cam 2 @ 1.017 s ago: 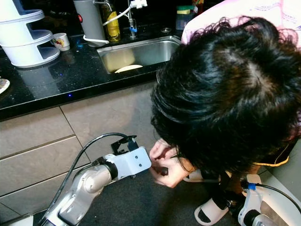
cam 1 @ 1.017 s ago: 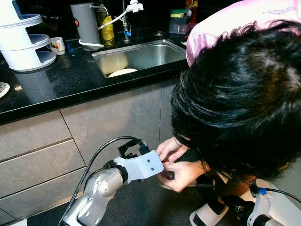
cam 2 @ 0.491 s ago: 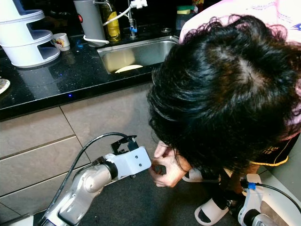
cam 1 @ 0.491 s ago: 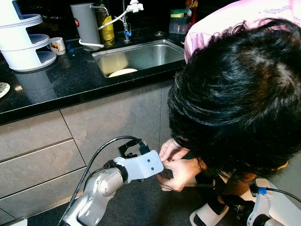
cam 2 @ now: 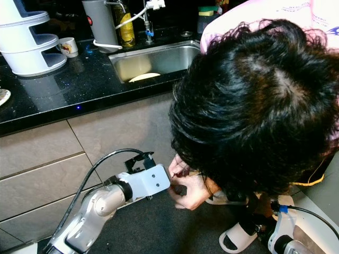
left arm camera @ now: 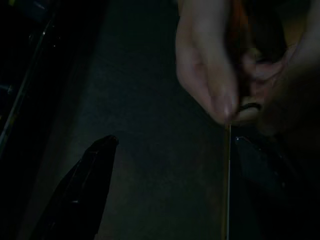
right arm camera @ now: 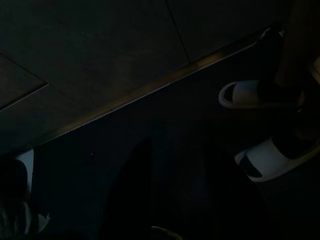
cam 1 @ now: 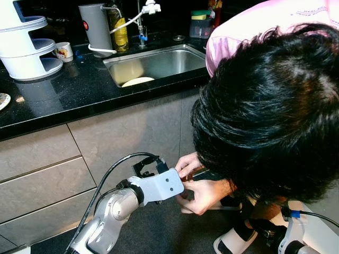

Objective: Kitchen organization

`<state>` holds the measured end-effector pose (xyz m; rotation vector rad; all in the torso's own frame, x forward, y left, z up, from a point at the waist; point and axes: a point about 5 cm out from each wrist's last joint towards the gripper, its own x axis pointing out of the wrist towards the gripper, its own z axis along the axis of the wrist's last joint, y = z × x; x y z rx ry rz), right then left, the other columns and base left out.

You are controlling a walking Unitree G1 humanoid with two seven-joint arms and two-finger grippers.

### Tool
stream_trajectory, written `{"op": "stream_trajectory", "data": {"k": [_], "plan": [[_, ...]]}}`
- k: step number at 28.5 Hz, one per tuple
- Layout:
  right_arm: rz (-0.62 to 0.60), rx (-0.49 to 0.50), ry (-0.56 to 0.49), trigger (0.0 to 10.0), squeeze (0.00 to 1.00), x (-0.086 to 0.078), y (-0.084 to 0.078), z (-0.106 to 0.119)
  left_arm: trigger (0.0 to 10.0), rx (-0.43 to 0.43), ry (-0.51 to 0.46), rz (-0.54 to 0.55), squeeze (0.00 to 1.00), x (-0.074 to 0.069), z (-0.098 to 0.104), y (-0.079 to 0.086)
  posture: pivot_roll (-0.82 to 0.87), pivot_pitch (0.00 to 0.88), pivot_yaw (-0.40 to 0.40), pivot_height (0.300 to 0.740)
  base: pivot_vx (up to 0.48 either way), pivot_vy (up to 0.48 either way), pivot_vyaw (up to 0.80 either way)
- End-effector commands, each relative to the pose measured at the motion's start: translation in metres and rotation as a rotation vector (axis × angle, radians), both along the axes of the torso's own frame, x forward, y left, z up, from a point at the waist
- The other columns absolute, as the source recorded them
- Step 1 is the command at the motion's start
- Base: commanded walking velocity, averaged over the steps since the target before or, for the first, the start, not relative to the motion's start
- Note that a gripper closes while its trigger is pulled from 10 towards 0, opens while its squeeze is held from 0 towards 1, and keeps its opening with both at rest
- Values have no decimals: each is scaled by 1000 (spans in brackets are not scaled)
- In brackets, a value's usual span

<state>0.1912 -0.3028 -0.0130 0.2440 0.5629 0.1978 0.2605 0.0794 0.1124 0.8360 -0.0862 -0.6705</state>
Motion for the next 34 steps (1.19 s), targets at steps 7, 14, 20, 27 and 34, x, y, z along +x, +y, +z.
{"op": "stream_trajectory", "data": {"k": [7, 14, 20, 27, 34], "plan": [[8, 6, -9, 10000, 0, 4, 5, 0, 10000, 21, -3, 2, 0, 3, 1, 5, -33, 0, 39, 740, 0, 0, 0], [12, 7, -8, 10000, 0, 3, 6, 0, 10000, 21, -3, 2, 0, 2, 2, 6, -52, 0, 47, 740, 0, 0, 0], [15, 6, -5, 10000, 0, 4, 5, 1, 10000, 19, -3, 2, 0, 3, 2, 5, -44, 0, 38, 740, 0, 0, 0], [14, 6, -6, 10000, 0, 5, 5, 1, 10000, 19, -2, 3, 0, 4, 2, 5, -44, 0, 38, 740, 0, 0, 0], [13, 6, -7, 10000, 0, 5, 6, 1, 10000, 20, -2, 3, 0, 4, 2, 6, -47, 0, 39, 740, 0, 0, 0]]}}
